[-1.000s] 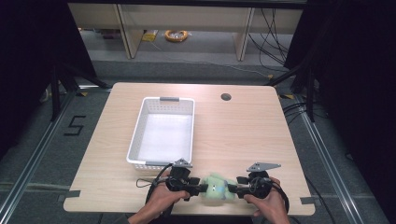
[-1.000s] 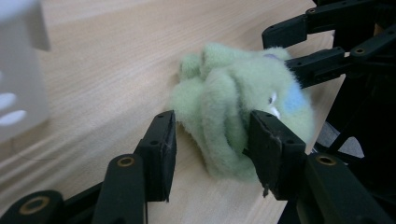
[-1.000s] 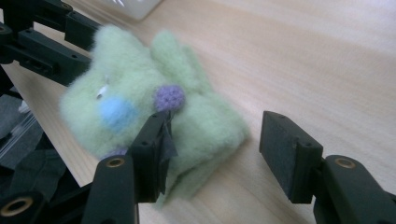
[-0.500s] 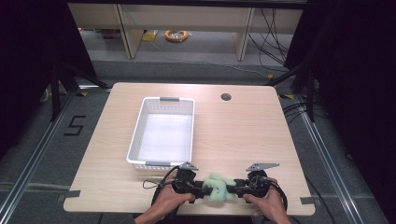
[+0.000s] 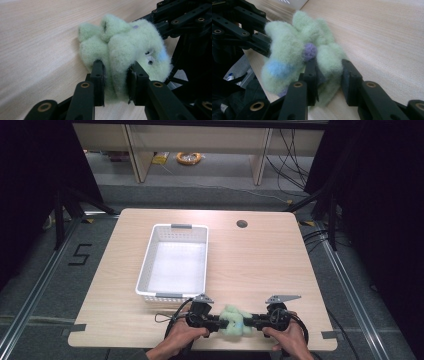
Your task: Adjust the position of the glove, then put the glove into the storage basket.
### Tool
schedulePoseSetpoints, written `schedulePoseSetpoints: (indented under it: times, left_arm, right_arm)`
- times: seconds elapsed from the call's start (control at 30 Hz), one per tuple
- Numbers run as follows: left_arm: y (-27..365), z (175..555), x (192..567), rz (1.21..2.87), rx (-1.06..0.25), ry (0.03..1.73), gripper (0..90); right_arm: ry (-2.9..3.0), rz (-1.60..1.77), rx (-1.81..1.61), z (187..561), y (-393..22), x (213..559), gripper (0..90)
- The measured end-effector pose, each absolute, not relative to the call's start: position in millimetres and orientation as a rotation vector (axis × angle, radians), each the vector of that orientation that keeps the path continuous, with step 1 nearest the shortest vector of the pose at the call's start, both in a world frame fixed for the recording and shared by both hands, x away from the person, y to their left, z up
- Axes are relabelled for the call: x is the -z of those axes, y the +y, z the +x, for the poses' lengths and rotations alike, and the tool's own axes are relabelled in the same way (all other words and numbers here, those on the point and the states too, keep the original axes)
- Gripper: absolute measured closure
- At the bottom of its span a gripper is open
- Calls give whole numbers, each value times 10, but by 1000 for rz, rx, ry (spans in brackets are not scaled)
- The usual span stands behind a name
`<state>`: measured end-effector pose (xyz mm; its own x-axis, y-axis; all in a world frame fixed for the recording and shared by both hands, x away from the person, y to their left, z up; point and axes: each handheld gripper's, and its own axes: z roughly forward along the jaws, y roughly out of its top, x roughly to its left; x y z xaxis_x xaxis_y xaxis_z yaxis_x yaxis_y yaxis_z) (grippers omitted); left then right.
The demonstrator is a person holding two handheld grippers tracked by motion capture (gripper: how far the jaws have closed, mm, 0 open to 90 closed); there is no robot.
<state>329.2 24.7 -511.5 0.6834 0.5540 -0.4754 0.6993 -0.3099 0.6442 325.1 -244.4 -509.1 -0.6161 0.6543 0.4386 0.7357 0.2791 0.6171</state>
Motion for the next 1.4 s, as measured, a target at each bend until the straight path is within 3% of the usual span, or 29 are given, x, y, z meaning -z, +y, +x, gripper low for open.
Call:
schedulePoseSetpoints:
  times: [0.97,1.4]
  left_arm:
    - [422,3194,4887,1975,154,912,736]
    - [873,3213,4519,1900,118,916,733]
  right_arm:
    - [-2437,-1284,1346,3114,-2337,4836,745]
    - [-2464,-1144,1413,3274,-1984,4488,745]
